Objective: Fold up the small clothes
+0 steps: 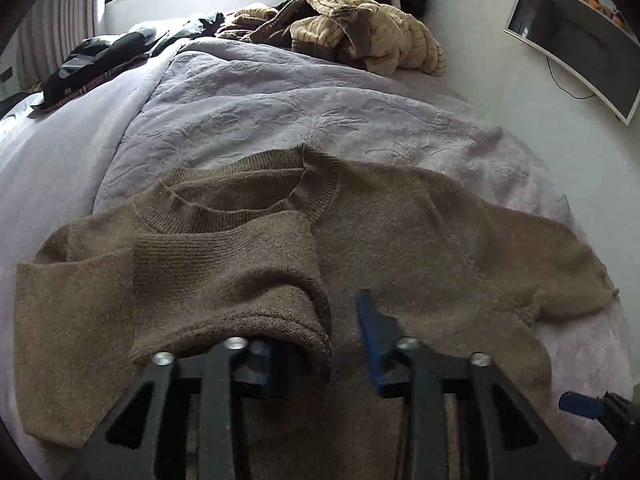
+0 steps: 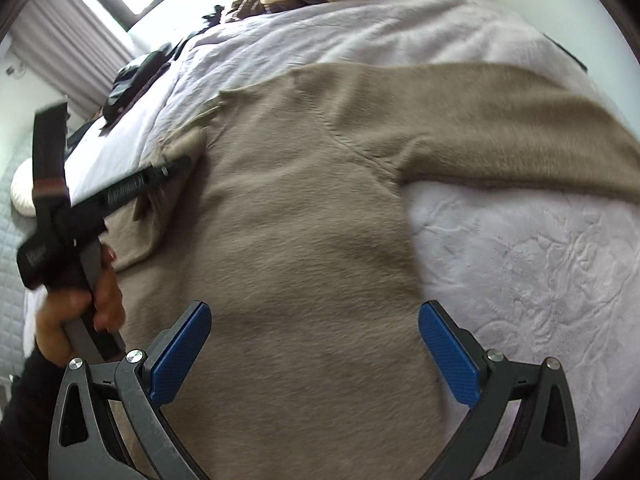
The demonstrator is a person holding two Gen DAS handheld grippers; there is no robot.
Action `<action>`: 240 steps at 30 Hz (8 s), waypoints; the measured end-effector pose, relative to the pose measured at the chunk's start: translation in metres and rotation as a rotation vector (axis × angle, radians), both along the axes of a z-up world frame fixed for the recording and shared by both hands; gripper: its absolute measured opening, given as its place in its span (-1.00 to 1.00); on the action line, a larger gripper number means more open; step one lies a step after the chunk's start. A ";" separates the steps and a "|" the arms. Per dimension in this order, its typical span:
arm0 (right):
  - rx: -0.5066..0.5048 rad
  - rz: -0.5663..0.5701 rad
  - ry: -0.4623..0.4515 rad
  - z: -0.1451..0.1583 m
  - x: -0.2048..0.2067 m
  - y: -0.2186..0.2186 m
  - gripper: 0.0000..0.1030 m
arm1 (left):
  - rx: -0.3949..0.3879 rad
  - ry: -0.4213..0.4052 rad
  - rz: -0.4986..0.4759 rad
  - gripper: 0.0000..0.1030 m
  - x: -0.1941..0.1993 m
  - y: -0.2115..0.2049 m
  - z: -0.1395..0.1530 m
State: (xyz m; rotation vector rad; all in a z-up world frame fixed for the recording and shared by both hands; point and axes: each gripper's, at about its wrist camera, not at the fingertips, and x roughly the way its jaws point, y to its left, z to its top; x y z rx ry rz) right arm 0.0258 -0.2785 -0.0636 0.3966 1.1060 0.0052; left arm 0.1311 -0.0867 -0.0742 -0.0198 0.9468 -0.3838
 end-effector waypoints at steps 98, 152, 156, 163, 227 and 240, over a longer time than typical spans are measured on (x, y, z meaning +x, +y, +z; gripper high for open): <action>0.445 -0.243 -0.200 -0.005 -0.126 -0.115 0.13 | 0.149 0.041 0.253 0.98 -0.155 0.133 0.035; 0.621 -0.747 -0.419 -0.014 -0.079 -0.332 -0.88 | 0.113 0.015 0.163 0.98 -0.132 0.031 0.060; 0.630 -0.608 -0.488 0.015 -0.057 -0.301 -0.88 | 0.099 0.000 0.196 0.98 -0.123 0.050 0.062; 0.552 -0.197 -0.536 0.080 0.024 -0.172 -0.88 | 0.068 0.010 0.260 0.98 -0.120 0.090 0.054; 0.384 -0.191 -0.137 -0.017 0.051 -0.078 -0.89 | -0.042 0.149 0.199 -0.71 -0.031 0.163 0.006; 0.281 -0.081 -0.129 -0.012 0.021 -0.101 -0.10 | 0.076 0.073 0.291 -0.79 -0.052 0.194 0.014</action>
